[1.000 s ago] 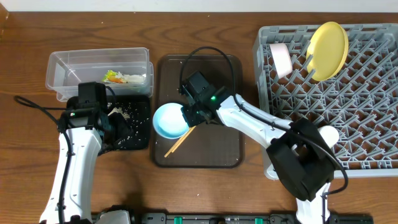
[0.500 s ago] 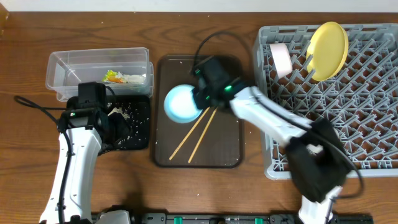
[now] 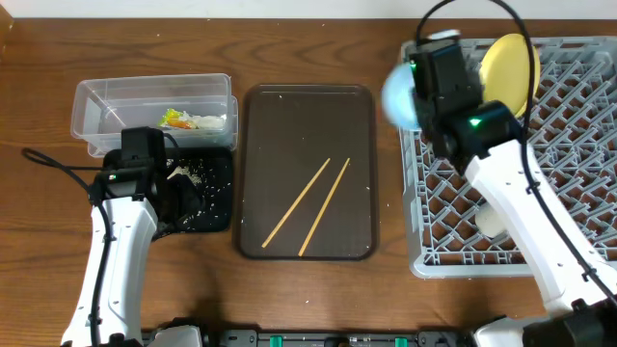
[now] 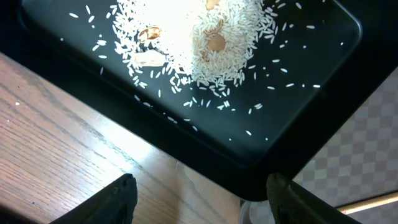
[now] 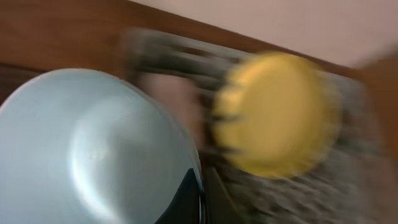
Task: Sort waste into correct bins and load items into the dishwasher rack
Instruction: 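Carry light-blue bowl with right gripper and set it in rack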
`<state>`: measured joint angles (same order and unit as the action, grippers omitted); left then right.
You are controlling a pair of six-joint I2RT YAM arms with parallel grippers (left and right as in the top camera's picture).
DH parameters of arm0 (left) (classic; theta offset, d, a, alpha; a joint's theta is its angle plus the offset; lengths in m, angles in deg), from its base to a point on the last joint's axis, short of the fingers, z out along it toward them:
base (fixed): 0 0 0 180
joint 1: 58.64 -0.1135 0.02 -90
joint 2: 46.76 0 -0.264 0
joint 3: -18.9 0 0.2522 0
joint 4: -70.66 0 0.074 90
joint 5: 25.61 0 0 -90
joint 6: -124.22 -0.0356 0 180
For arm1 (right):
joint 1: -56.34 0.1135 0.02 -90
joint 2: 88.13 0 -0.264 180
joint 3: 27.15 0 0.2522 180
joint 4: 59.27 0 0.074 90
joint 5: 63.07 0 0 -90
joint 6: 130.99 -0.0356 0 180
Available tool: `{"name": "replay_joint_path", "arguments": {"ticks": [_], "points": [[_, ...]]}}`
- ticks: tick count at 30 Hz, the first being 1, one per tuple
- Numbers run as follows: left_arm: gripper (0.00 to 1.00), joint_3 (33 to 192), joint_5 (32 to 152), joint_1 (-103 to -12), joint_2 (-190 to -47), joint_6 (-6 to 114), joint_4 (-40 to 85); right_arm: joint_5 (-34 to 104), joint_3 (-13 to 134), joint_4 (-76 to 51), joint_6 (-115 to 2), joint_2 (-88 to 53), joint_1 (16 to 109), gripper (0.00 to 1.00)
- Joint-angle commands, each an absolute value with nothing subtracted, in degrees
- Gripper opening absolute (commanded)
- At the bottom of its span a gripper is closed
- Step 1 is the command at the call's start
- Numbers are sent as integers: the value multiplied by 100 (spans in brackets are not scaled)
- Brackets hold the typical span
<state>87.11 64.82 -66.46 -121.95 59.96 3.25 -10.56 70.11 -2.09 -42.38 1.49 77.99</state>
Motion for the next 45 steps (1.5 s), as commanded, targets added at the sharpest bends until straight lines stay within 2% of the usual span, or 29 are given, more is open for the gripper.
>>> {"name": "replay_joint_path", "arguments": {"ticks": [1, 7, 12, 16, 20, 45], "points": [[70, 8775, 6392, -6670, -12134, 6070, 316, -3259, 7022, -32, -3982, 149, 7622, 1], [70, 8775, 6390, -6672, -12134, 6070, 318, -4405, 7005, 396, -3908, 149, 7509, 1], [70, 8775, 6390, -6672, -12134, 6070, 316, -4147, 6924, 965, -3241, 167, 7297, 1], [70, 8775, 6392, -6672, -12134, 6070, 316, -3460, 6797, 956, -2795, 188, 7248, 1], [70, 8775, 6392, -6670, -12134, 6070, 314, -3340, 6616, 965, -2203, 239, 7253, 1], [70, 8775, 6392, -6670, -12134, 6072, 314, -3603, 6198, 943, -1558, 580, 7417, 1]]}}
